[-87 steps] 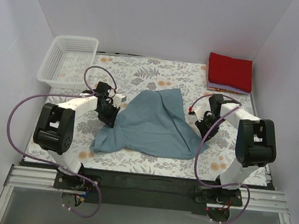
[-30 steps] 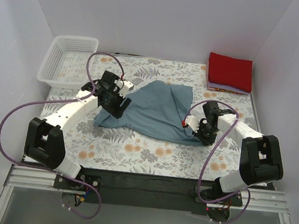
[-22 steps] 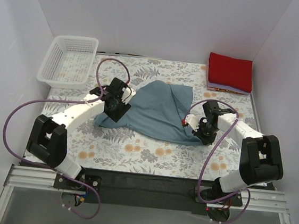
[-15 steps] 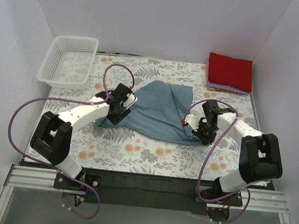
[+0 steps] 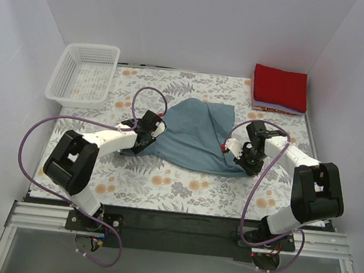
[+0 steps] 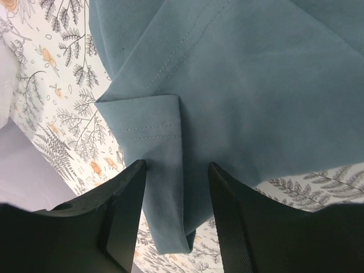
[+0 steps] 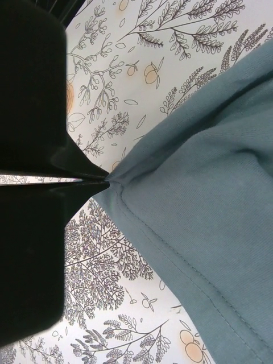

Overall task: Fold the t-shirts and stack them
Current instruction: Flatten the tshirt out

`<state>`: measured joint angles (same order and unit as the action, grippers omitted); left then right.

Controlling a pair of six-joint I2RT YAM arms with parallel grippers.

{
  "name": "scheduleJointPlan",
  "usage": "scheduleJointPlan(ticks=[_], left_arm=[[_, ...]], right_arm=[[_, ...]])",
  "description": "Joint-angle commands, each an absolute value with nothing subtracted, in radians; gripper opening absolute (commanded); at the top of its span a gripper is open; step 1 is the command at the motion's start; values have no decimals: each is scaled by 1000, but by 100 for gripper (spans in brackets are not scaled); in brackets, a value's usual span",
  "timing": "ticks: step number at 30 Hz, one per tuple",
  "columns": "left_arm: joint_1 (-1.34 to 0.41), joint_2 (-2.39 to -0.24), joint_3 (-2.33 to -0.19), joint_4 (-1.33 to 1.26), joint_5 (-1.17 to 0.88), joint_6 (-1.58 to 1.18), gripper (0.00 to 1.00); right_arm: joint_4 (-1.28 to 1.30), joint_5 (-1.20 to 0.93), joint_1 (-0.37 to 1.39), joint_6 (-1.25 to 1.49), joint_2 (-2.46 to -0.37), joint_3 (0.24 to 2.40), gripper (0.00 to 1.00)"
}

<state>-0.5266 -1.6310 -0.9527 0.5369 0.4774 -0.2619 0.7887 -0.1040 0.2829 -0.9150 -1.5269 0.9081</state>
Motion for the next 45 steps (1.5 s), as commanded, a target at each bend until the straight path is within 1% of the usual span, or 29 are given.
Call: scheduleJointPlan(ticks=[1, 5, 7, 13, 14, 15, 17, 20, 22, 23, 24, 25, 27, 28, 29, 31, 34, 35, 36, 38, 40, 43, 45], left_arm=[[-532, -1614, -924, 422, 555, -210, 45], [-532, -1592, -873, 324, 601, -150, 39], [-531, -1585, -868, 292, 609, -135, 32], [-514, -1568, -885, 250, 595, -115, 24], [-503, -1568, -890, 247, 589, -112, 18], [-497, -1569, -893, 244, 583, -112, 15], [-474, -1562, -907, 241, 560, -109, 0], [-416, -1542, -957, 271, 499, -142, 0], [-332, -1532, -1018, 375, 360, -202, 0], [-296, -1528, -1101, 415, 298, -231, 0], [-260, -1517, -1135, 473, 173, -286, 0], [-202, -1491, -1199, 483, 131, -308, 0], [-158, -1459, -1250, 502, 43, -339, 0], [-123, -1441, -1271, 497, -48, -351, 0], [-109, -1425, -1290, 491, -93, -357, 0], [-88, -1391, -1348, 451, -176, -397, 0], [-7, -1367, -1413, 353, -280, -480, 0], [-2, -1365, -1426, 330, -361, -498, 0], [43, -1362, -1452, 274, -394, -517, 0], [84, -1361, -1476, 218, -478, -570, 0], [122, -1362, -1506, 123, -505, -616, 0], [164, -1358, -1575, 35, -552, -695, 0], [186, -1339, -1600, 12, -578, -742, 0]], right_arm=[[816, -100, 285, -911, -1532, 939, 1], [816, -101, 284, -910, -1534, 940, 1], [818, -104, 284, -910, -1537, 942, 1], [824, -100, 282, -911, -1532, 954, 1], [827, -97, 282, -911, -1531, 957, 1], [828, -97, 281, -910, -1529, 960, 1], [831, -98, 278, -911, -1526, 969, 1], [838, -113, 258, -890, -1522, 999, 1], [850, -136, 244, -867, -1525, 1038, 1], [859, -161, 236, -855, -1523, 1092, 1], [865, -172, 216, -829, -1522, 1120, 1], [865, -181, 204, -815, -1514, 1146, 1], [864, -204, 174, -779, -1506, 1242, 1], [865, -210, 161, -770, -1503, 1284, 1], [865, -213, 153, -762, -1502, 1322, 1], [861, -218, 135, -732, -1502, 1446, 1], [856, -207, 112, -684, -1517, 1633, 1], [851, -203, 98, -674, -1523, 1687, 1], [848, -199, 91, -663, -1528, 1775, 1], [828, -186, 72, -634, -1543, 1865, 1], [818, -172, 68, -626, -1552, 1978, 1], [789, -129, 67, -621, -1548, 2093, 1], [752, -85, 67, -617, -1534, 2129, 1]])
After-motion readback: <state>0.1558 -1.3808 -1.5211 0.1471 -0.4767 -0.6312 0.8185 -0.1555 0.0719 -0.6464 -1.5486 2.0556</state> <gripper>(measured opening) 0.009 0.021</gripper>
